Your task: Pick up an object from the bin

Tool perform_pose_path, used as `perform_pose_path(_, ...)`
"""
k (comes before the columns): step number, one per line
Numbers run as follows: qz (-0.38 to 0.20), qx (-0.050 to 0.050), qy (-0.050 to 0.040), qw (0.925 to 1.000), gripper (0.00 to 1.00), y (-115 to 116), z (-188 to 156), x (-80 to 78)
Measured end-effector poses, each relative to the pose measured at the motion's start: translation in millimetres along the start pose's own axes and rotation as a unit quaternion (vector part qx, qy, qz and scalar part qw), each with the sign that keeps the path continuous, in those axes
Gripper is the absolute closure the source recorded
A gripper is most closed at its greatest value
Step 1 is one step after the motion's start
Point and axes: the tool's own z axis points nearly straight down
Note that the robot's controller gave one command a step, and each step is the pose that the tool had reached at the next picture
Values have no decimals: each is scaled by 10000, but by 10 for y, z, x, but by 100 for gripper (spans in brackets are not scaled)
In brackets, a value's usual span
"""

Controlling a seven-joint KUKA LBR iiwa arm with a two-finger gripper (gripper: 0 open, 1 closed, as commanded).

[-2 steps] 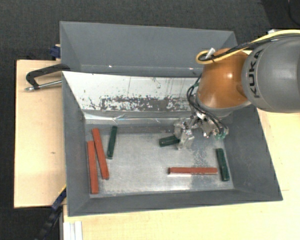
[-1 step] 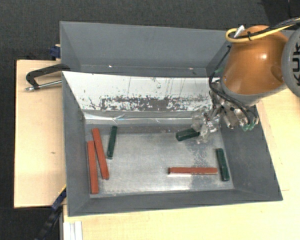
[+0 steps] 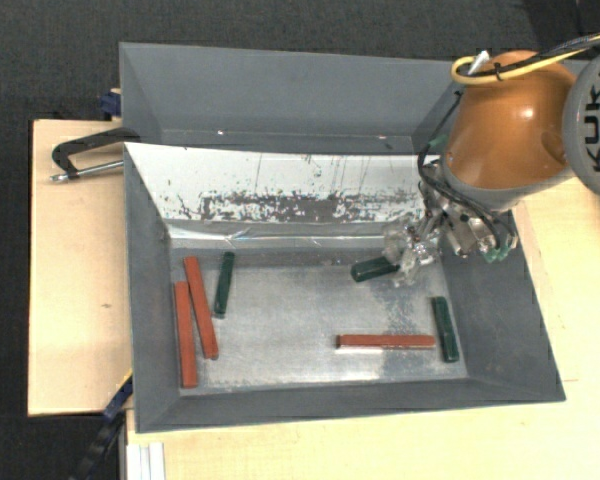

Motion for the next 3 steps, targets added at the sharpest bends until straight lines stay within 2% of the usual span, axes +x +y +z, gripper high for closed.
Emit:
perform_pose_path(2,-18,0,-1,10000,100,0,-3,1)
perform_pose_path(3,-1369,5,1,9906,100,239,307,18)
